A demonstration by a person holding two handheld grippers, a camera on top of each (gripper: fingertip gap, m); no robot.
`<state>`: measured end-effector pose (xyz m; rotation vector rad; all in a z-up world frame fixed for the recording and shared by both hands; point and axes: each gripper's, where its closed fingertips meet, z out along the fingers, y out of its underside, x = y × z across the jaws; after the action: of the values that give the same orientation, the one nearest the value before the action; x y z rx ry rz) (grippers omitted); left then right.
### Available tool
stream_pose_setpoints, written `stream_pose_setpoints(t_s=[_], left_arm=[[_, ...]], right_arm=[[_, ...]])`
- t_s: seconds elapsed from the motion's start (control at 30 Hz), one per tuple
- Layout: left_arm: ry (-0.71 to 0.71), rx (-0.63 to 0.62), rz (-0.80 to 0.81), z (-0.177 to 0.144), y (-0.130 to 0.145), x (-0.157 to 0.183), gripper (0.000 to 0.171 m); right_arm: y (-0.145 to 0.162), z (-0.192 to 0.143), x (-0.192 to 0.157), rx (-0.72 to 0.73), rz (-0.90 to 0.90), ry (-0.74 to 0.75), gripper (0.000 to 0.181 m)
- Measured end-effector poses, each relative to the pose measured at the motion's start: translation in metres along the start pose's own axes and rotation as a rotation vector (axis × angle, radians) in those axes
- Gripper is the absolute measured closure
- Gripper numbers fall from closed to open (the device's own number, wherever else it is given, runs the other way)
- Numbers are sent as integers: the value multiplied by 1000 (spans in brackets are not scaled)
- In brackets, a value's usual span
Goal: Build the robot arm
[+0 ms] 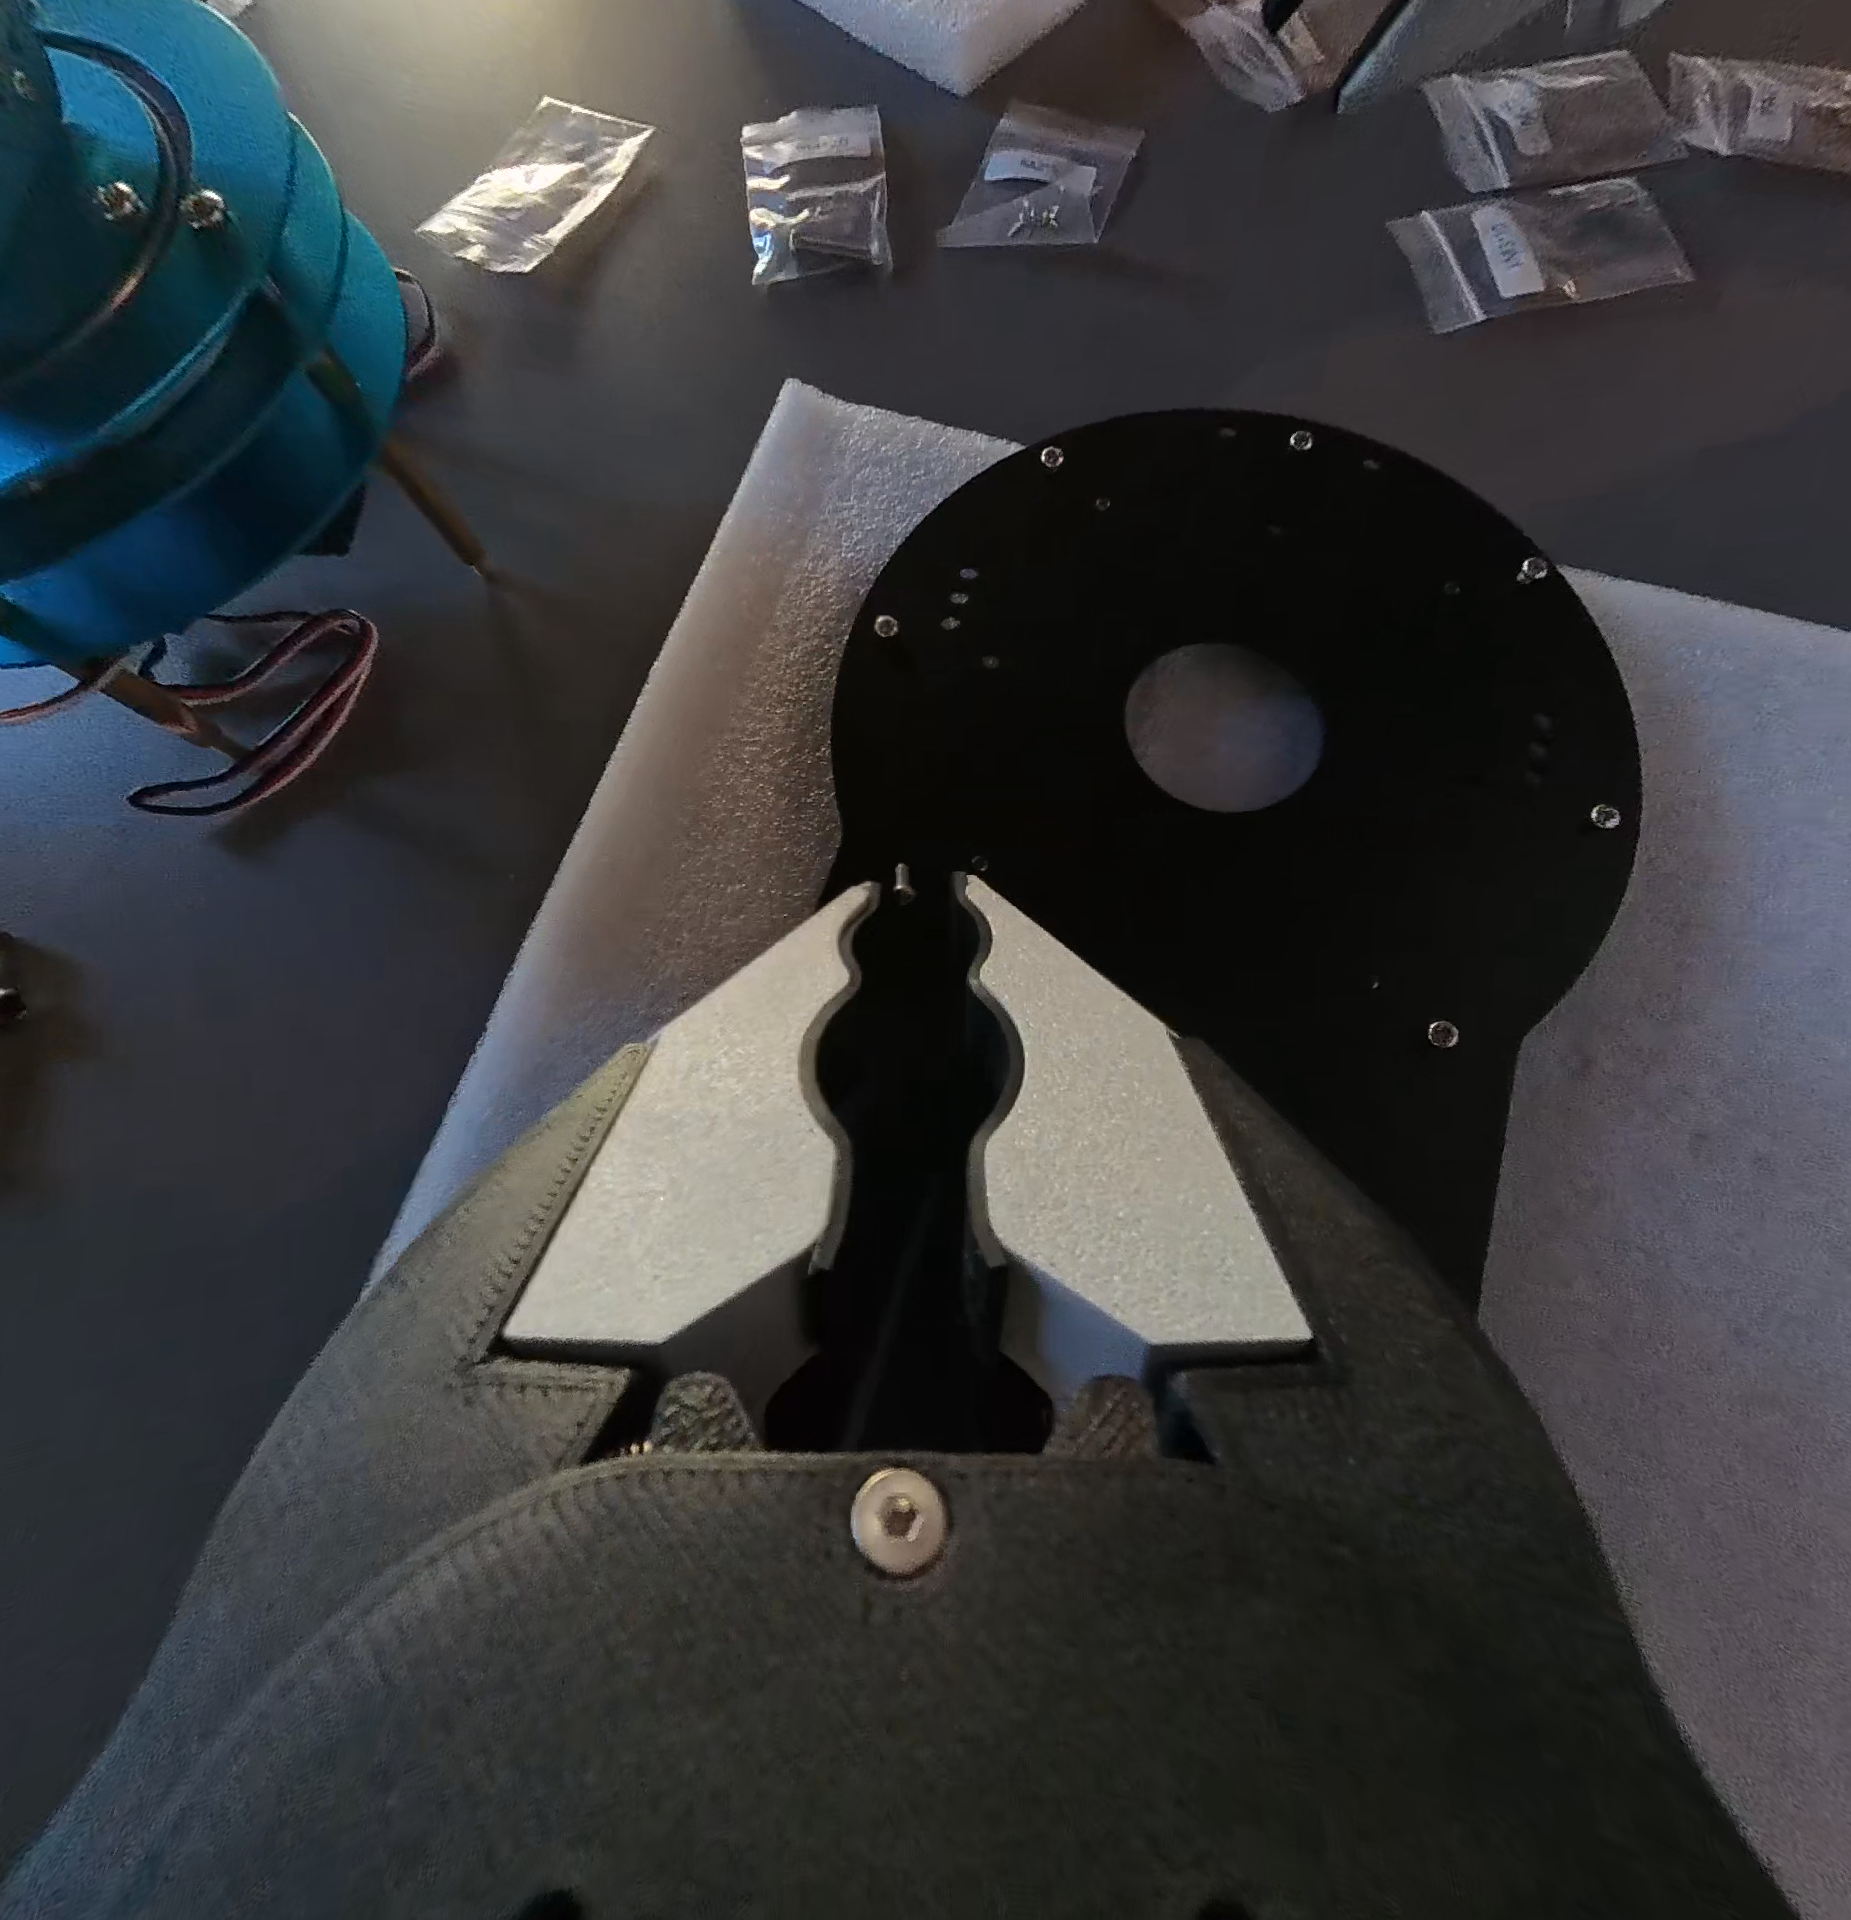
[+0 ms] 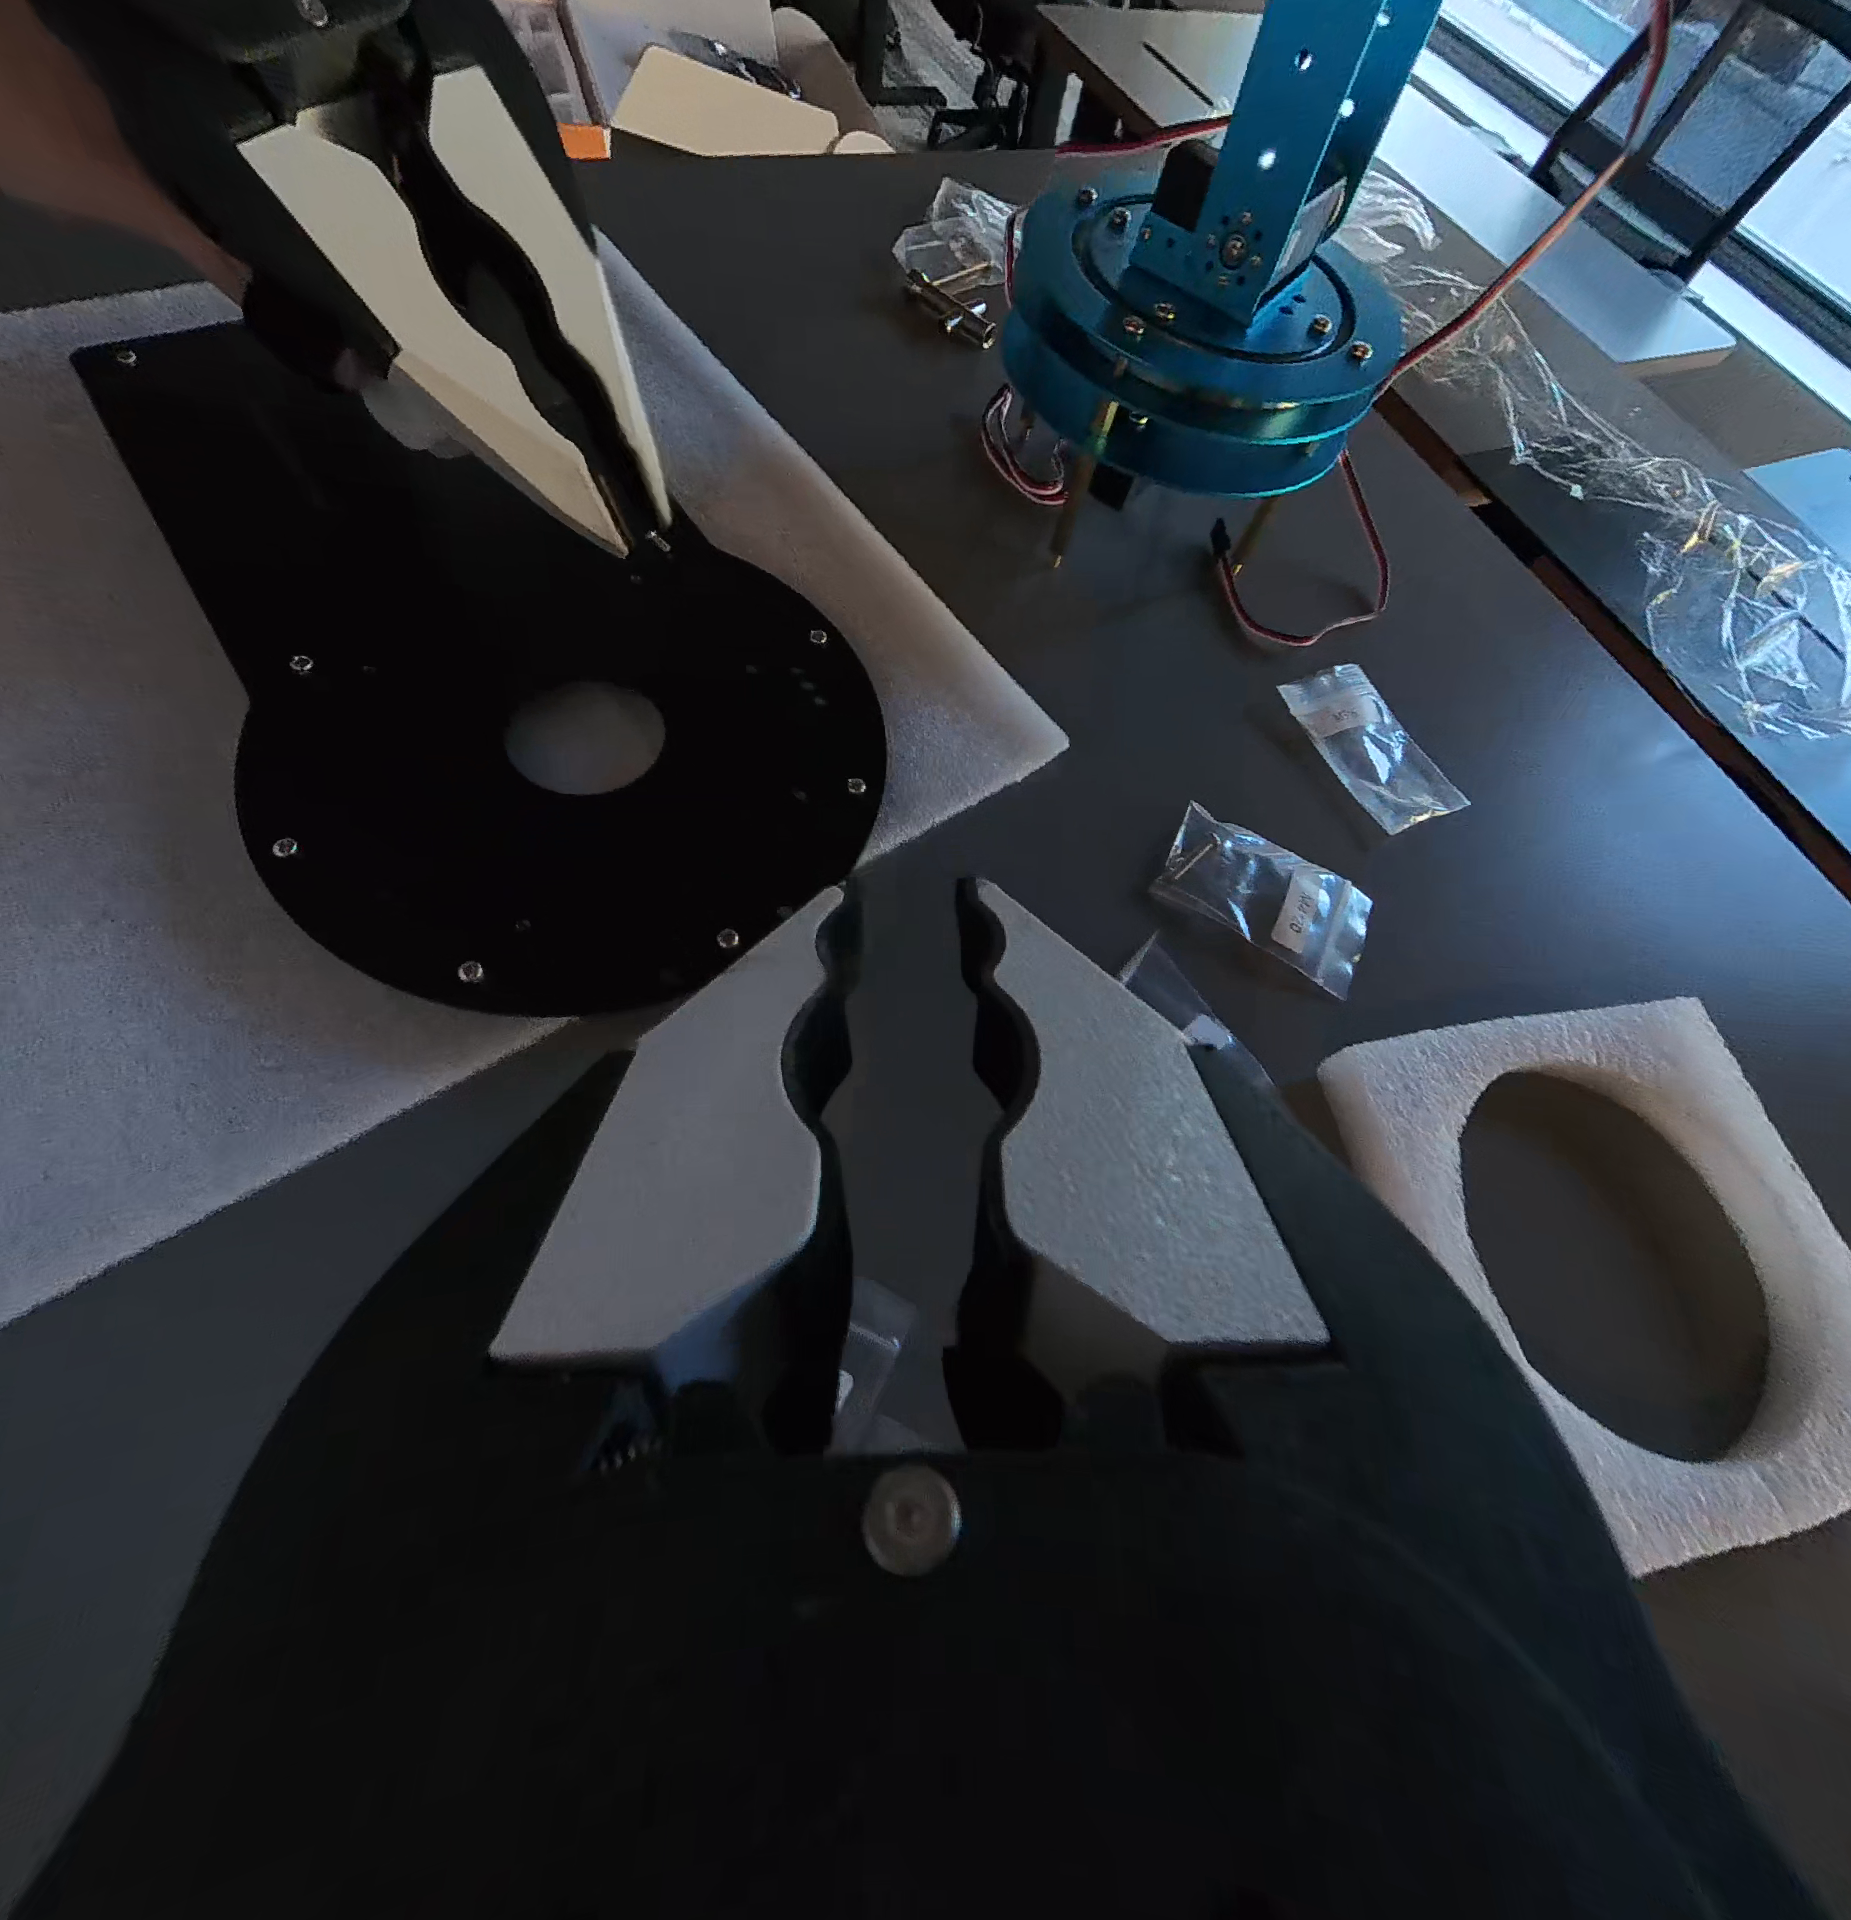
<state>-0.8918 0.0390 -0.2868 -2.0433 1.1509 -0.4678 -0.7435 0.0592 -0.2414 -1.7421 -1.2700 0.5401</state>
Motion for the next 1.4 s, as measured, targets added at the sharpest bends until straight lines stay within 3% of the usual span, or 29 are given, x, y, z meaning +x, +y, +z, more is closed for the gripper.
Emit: stream_pose_setpoints(t_s=[0.5,0.7,0.9,1.03,1.13,1.27,1.4], left_arm=[[-12,-1,-8,0,0,-2,169],[23,-137,100,-8,-5,0,169],[116,-370,281,-13,-6,-1,169],[200,-508,386,-14,-3,-1,169],[251,-593,416,-11,1,-1,169],[309,-644,368,-5,0,2,169],[310,-654,353,-4,-4,-3,169]], right_arm=[[12,-4,4,-38,-19,11,166],[8,-10,-4,-40,-83,22,166],[20,-16,-13,-95,-213,63,165],[30,-40,-1,-42,-216,119,166],[46,-62,24,-81,-212,211,165],[76,-102,68,-173,-128,376,166],[82,-134,89,-113,-55,463,167]])
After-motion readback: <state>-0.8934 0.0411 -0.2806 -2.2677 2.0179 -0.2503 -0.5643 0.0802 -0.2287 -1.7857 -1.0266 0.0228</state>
